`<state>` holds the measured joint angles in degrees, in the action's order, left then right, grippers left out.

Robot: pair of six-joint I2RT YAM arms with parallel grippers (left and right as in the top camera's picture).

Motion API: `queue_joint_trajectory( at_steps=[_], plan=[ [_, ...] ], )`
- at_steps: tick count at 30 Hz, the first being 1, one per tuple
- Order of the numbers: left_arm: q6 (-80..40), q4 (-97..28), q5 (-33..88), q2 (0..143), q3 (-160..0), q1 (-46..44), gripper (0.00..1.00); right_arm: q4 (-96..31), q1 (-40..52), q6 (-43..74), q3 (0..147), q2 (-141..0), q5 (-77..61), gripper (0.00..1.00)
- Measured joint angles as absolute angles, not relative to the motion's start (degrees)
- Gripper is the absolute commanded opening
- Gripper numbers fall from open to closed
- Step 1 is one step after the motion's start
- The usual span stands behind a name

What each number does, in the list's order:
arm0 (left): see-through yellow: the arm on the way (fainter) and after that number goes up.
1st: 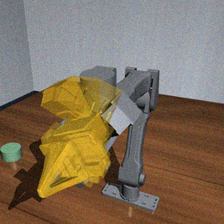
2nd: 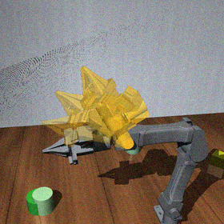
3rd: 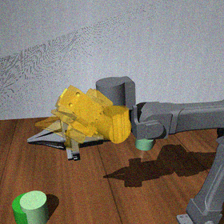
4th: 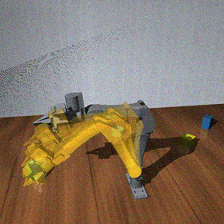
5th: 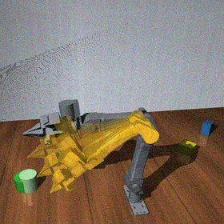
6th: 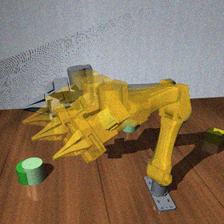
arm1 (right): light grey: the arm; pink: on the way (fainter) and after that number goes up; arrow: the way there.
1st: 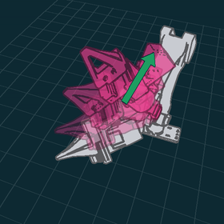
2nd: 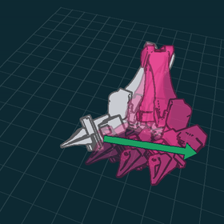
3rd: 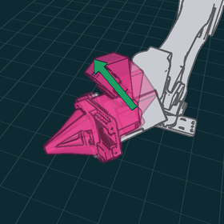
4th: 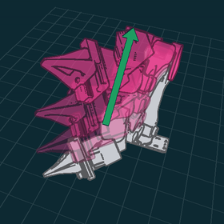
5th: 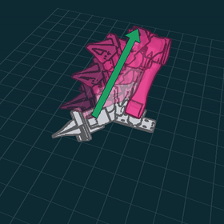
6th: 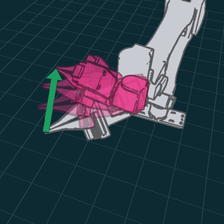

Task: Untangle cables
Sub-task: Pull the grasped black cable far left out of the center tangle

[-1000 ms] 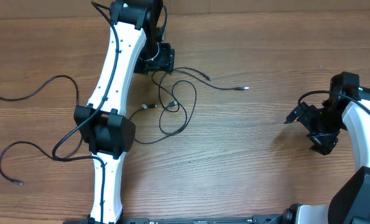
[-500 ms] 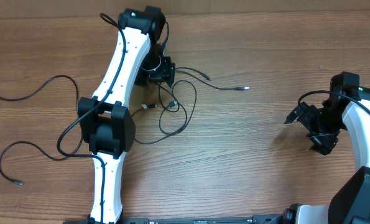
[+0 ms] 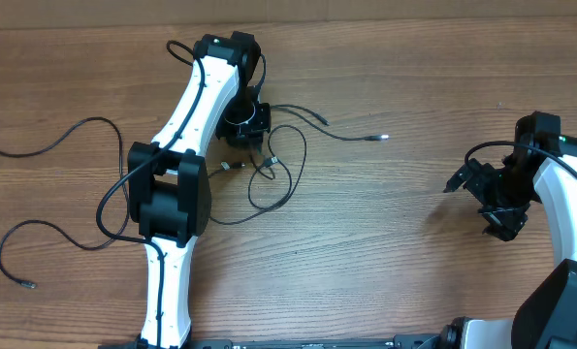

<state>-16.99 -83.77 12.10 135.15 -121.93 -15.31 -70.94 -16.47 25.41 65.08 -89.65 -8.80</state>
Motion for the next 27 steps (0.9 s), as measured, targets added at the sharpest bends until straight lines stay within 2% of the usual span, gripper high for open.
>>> queue_joint_trajectory(
  at_steps=[5,14,27],
  plan=[
    [-16.82,-86.46,11.99,135.15,-123.31,-14.72,0.05,-70.94,-16.47,25.39,65.08,-89.65,-8.80,1.00],
    [-16.78,-93.45,8.84,133.14,-136.33,-12.49,0.04,-70.89,-16.47,25.41,65.08,-89.67,-8.80,1.00],
    [-14.83,-91.66,3.60,109.75,-145.97,-4.67,0.04,-70.70,-16.47,25.39,65.08,-89.65,-8.80,1.00]
  ],
)
